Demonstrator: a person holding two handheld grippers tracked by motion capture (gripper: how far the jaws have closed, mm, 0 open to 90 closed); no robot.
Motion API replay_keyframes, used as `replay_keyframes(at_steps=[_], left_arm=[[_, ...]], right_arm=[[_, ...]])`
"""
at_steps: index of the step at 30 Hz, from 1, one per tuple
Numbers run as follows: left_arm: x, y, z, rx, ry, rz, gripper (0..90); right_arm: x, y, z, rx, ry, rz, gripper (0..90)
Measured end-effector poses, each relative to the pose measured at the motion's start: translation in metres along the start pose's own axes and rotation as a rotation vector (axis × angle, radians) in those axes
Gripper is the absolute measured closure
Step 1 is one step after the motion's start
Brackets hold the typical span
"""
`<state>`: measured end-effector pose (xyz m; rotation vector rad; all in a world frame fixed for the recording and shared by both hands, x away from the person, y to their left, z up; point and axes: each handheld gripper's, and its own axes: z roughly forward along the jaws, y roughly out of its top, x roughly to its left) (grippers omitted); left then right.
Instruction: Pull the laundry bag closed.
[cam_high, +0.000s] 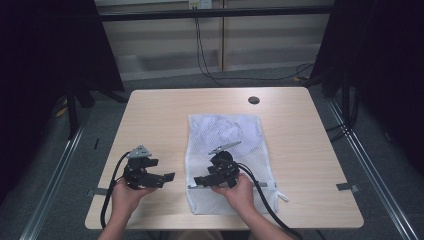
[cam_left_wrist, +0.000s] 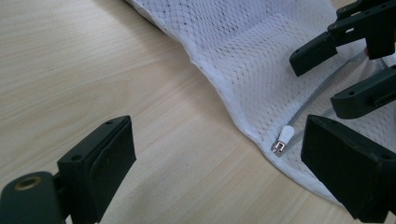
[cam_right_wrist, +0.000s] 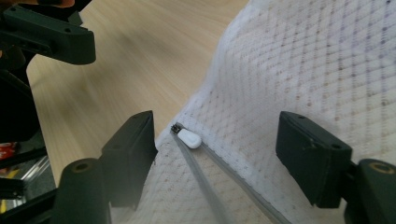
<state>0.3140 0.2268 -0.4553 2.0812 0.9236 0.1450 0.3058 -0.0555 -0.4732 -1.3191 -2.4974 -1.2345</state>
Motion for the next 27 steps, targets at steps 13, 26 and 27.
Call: replay_keyframes(at_steps=[13,26,27], left_arm=[[0.0,0.0,-0.002,-0.003,0.007,-0.001,12.9],[0.002,-0.001,-0.002,-0.001,0.006,-0.008,14.0],[0.002,-0.001,-0.002,-0.001,0.005,-0.009,14.0]], right_arm=[[0.003,-0.002,0.014,0.037,0.08,0.042,53.3],[0.005,-0.004,0.023,0.085,0.087,0.079,64.1],[0.005,-0.004,0.024,0.089,0.085,0.08,64.2]])
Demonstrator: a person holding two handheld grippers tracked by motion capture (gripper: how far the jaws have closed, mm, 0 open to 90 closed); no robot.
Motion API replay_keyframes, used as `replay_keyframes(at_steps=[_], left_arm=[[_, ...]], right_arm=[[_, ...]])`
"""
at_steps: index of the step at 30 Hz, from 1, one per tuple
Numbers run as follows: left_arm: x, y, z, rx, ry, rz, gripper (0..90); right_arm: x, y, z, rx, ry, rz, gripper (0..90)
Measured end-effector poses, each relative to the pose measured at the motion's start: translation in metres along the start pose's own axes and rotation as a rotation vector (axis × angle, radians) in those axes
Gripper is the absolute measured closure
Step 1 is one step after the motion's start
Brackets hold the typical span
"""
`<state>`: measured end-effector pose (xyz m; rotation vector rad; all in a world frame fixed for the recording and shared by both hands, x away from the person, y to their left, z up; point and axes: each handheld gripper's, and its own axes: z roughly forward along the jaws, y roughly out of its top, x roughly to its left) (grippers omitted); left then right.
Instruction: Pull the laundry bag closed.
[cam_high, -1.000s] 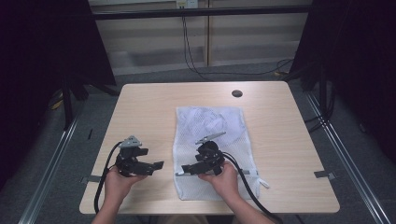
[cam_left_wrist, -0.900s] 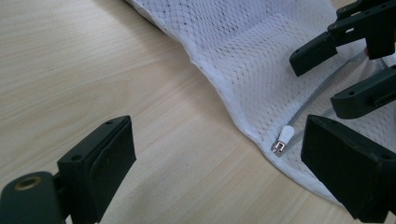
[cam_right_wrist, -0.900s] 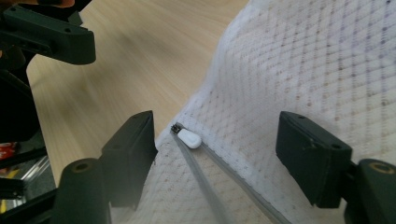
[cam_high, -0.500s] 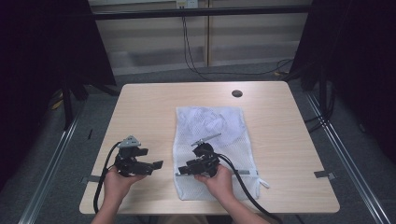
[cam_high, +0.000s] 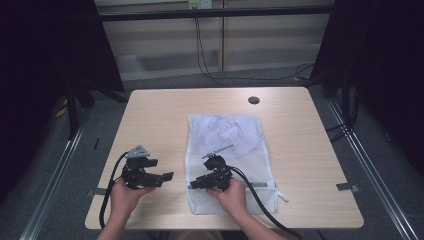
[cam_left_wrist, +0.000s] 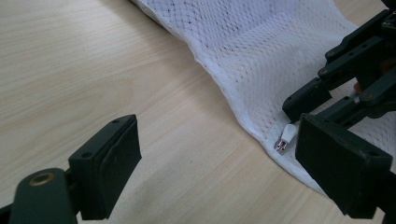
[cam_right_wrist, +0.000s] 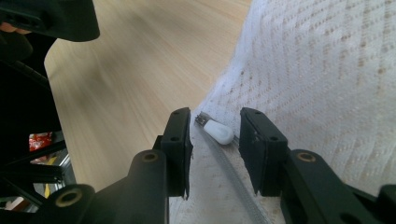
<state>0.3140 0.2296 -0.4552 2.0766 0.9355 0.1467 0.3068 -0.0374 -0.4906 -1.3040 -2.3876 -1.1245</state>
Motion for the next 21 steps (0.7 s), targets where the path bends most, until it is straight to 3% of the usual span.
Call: replay_keyframes(at_steps=[13,21], left_arm=[[0.0,-0.0001,0.0001,-0.003,0.0,0.003,14.9],[-0.0001,-0.0001,-0.0003,-0.002,0.002,0.004,15.2]], right_arm=[[0.0018,0.001,0.0028,-0.008,0.033,0.01,74.5],[0.0039,0.0009,0.0028,-0.011,0.034,0.008,75.4]])
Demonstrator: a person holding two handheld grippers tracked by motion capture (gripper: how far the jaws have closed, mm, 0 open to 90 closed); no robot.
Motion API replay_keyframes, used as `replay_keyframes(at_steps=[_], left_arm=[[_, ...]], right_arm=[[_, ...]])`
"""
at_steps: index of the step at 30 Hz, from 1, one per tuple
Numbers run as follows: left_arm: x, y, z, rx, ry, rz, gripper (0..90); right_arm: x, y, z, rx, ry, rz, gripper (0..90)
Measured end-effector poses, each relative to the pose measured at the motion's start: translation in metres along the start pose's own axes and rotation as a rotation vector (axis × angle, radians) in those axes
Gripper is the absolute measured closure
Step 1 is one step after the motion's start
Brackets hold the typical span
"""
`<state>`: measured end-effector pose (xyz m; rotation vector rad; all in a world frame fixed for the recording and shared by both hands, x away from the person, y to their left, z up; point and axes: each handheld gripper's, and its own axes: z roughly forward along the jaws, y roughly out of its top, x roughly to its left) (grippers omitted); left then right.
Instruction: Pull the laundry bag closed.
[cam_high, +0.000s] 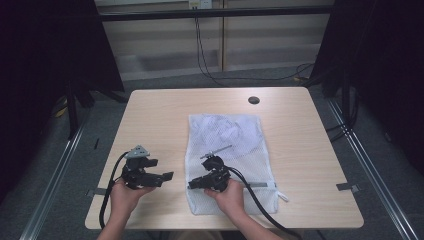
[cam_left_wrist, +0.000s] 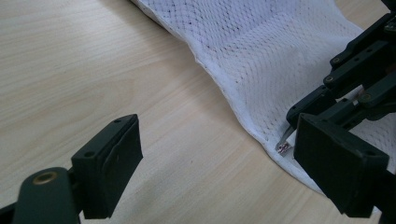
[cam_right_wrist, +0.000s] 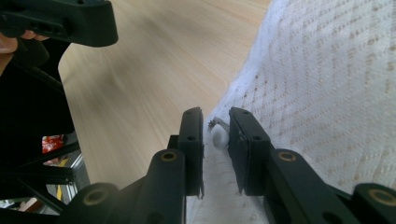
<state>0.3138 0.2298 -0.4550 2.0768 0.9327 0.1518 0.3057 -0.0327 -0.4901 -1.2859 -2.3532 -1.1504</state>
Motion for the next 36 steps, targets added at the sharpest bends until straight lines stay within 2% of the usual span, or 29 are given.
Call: replay_keyframes(at_steps=[3,11,15,21,23,27,33,34,35,36], left_arm=[[0.0,0.0,-0.001,0.0,0.002,0.003,15.2],[0.0,0.0,0.0,0.001,0.0,-0.002,15.4],[0.001,0.0,-0.001,0.004,0.0,-0.001,15.6],[0.001,0.0,-0.001,0.016,-0.003,-0.01,16.1],[0.001,0.0,-0.001,0.013,-0.005,-0.016,16.1],[0.001,0.0,-0.001,0.012,-0.011,-0.018,16.3],[-0.002,-0.001,0.001,0.02,-0.036,-0.015,16.3],[-0.004,-0.001,0.002,0.016,-0.053,-0.028,16.3],[-0.004,-0.001,0.002,0.016,-0.053,-0.028,16.3],[-0.004,-0.002,0.004,0.011,-0.075,-0.042,16.3]], right_arm=[[-0.001,0.0,0.003,0.01,0.004,0.014,76.2],[0.003,0.0,0.01,0.013,0.015,0.011,78.8],[0.002,0.0,0.012,0.008,0.0,0.007,82.9],[-0.001,0.0,0.013,0.018,-0.002,0.015,84.2],[0.0,0.0,0.012,0.019,0.002,0.031,85.6],[0.0,0.001,0.009,0.004,0.004,0.032,86.9],[-0.003,0.004,0.001,-0.009,0.033,0.059,87.1],[-0.004,0.006,-0.002,-0.02,0.045,0.061,87.1],[-0.004,0.006,-0.002,-0.02,0.045,0.061,87.1],[-0.004,0.006,-0.003,-0.021,0.047,0.059,87.2]])
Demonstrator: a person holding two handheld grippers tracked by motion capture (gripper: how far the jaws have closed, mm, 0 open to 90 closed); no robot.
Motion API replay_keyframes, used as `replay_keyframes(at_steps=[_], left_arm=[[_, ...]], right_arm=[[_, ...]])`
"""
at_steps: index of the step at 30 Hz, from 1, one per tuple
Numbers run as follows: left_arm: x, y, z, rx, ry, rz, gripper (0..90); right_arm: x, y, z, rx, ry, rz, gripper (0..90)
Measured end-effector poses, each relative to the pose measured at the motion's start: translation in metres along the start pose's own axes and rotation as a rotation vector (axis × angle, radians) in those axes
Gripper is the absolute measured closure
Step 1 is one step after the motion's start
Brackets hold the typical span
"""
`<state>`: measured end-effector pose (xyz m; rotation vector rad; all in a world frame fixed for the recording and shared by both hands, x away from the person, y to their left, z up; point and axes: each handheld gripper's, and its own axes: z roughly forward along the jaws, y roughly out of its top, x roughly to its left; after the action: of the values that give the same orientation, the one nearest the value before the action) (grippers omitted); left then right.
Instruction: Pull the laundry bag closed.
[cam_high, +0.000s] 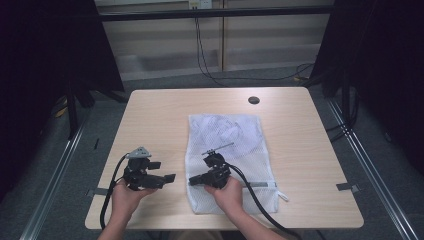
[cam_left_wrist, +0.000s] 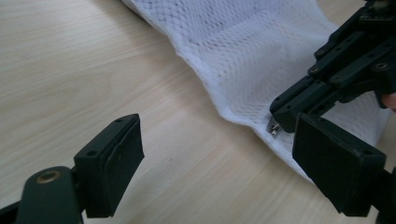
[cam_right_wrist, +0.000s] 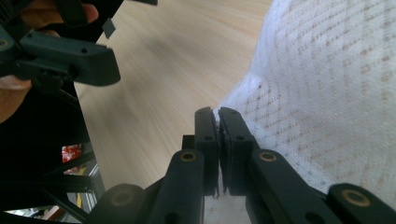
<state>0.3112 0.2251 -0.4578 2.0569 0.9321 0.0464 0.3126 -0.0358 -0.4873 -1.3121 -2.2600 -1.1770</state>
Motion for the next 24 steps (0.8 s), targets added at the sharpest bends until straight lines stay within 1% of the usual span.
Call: replay_keyframes(at_steps=[1,3,6,7,9,10,14,16,17,18,24], left_arm=[[0.0,0.0,0.001,0.002,-0.012,-0.008,16.2],[-0.003,-0.001,0.005,0.014,-0.025,-0.01,16.2],[-0.005,-0.001,0.008,0.018,-0.044,-0.015,16.2],[-0.005,-0.001,0.008,0.018,-0.044,-0.015,16.3],[-0.008,-0.001,0.011,0.025,-0.063,-0.022,16.3],[-0.008,-0.001,0.011,0.025,-0.063,-0.022,16.3],[-0.012,-0.002,0.017,0.033,-0.098,-0.032,16.6],[-0.013,-0.002,0.018,0.033,-0.098,-0.035,17.4],[-0.015,-0.002,0.021,0.038,-0.11,-0.042,17.6],[-0.016,-0.002,0.022,0.046,-0.115,-0.035,18.0],[-0.019,-0.003,0.027,0.062,-0.133,-0.039,19.3]], right_arm=[[0.0,0.001,-0.003,0.003,0.001,0.014,87.1],[0.0,0.001,-0.006,-0.007,0.001,0.008,87.1],[-0.001,0.003,-0.01,-0.018,0.001,0.009,87.2],[-0.001,0.003,-0.011,-0.019,-0.002,0.009,87.2],[-0.002,0.004,-0.013,-0.027,0.004,0.014,87.2],[-0.002,0.004,-0.014,-0.028,0.001,0.013,87.1],[-0.001,0.005,-0.015,-0.031,0.007,0.01,87.1],[-0.001,0.005,-0.015,-0.033,0.008,0.01,87.1],[0.0,0.005,-0.015,-0.034,0.01,0.012,87.1],[0.0,0.005,-0.015,-0.034,0.012,0.013,87.1],[0.003,0.006,-0.016,-0.04,0.008,-0.002,87.1]])
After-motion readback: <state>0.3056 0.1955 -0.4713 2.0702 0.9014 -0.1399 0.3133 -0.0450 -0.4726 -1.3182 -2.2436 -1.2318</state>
